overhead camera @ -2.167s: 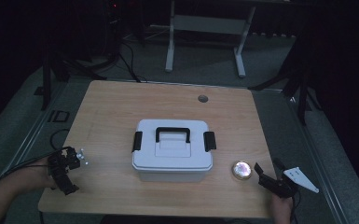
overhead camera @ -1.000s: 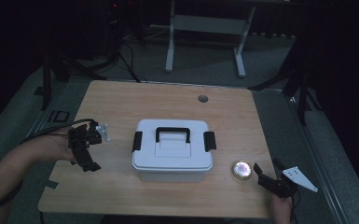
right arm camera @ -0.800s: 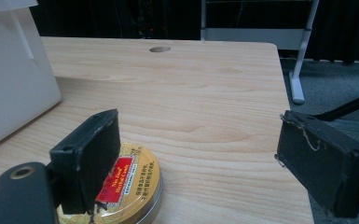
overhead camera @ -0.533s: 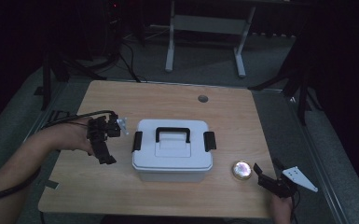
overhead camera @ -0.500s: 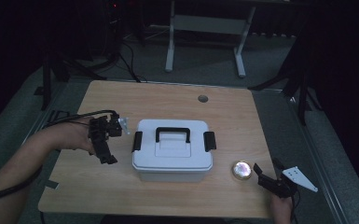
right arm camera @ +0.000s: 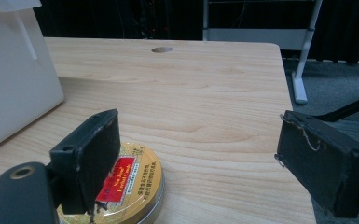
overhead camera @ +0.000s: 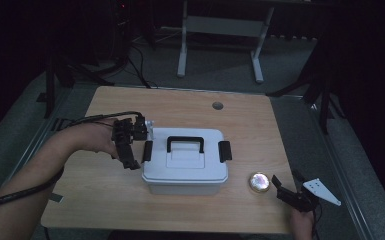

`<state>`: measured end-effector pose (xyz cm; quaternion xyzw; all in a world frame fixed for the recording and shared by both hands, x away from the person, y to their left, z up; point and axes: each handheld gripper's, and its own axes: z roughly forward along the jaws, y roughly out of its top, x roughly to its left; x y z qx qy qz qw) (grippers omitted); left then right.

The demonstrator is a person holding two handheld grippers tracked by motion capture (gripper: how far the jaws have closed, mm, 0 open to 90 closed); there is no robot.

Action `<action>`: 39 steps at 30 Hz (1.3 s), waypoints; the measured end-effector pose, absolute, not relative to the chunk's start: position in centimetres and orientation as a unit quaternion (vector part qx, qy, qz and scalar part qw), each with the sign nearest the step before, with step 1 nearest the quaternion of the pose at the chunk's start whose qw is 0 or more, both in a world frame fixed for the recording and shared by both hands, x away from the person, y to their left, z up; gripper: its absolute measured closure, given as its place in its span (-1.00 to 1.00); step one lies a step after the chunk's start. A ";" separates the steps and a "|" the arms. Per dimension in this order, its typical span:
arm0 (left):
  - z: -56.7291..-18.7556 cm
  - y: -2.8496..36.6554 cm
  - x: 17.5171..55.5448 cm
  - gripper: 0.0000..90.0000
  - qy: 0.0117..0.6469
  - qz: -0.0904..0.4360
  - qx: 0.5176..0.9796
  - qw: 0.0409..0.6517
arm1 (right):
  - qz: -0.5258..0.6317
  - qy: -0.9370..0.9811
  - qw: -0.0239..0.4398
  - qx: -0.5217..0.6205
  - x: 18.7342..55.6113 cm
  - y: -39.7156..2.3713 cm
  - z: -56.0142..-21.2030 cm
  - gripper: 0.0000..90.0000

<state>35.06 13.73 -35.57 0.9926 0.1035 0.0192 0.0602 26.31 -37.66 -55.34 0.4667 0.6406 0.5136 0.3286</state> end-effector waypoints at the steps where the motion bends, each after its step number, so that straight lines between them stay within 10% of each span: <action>1: -35.5 13.5 35.2 -0.90 0.104 0.017 0.993 0.060 | 0.514 0.641 0.328 0.467 26.3 -37.7 -55.3 -0.71; 27: -36.4 9.4 38.3 -0.89 0.075 0.009 0.996 0.040 | 0.515 0.642 0.326 0.465 26.3 -37.7 -55.3 -0.71; 39: -36.9 7.1 39.0 -0.60 0.057 0.005 0.997 0.047 | 0.516 0.641 0.326 0.465 26.3 -37.7 -55.3 -0.71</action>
